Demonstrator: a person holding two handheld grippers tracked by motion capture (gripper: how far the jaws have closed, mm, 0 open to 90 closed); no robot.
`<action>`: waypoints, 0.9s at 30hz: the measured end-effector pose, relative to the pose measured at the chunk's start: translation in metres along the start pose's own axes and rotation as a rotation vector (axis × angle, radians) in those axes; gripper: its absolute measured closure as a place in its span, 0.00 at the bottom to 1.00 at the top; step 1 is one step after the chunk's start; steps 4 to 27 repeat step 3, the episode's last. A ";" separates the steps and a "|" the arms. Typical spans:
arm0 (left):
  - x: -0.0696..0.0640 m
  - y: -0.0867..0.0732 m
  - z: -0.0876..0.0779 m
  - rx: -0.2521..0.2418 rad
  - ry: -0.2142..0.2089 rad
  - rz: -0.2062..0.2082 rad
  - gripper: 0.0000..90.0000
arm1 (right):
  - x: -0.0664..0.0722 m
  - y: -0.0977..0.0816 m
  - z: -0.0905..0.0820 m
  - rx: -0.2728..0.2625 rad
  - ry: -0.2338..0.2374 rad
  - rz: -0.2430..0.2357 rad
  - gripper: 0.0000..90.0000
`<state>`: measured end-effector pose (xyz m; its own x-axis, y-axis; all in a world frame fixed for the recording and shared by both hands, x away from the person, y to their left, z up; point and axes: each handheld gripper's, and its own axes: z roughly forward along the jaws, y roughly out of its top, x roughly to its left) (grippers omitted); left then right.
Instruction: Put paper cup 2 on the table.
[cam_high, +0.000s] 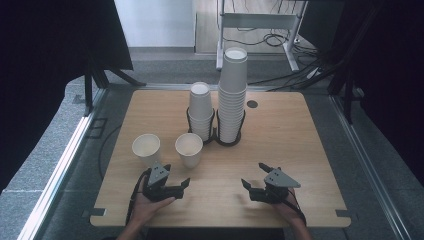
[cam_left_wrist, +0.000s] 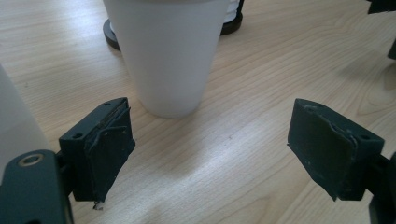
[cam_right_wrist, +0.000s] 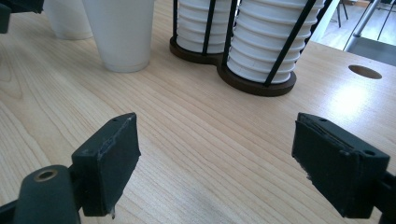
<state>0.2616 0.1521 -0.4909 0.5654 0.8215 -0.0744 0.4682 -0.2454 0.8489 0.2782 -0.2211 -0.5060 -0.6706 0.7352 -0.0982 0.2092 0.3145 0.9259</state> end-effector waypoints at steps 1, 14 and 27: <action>0.001 -0.001 0.001 0.006 0.002 -0.002 0.16 | 0.000 0.000 0.000 0.003 0.001 -0.001 0.17; 0.002 -0.001 0.003 0.013 0.006 -0.004 0.16 | 0.000 0.000 0.001 0.000 0.005 -0.001 0.17; 0.002 -0.001 0.003 0.013 0.006 -0.004 0.16 | 0.000 0.000 0.001 0.000 0.005 -0.001 0.17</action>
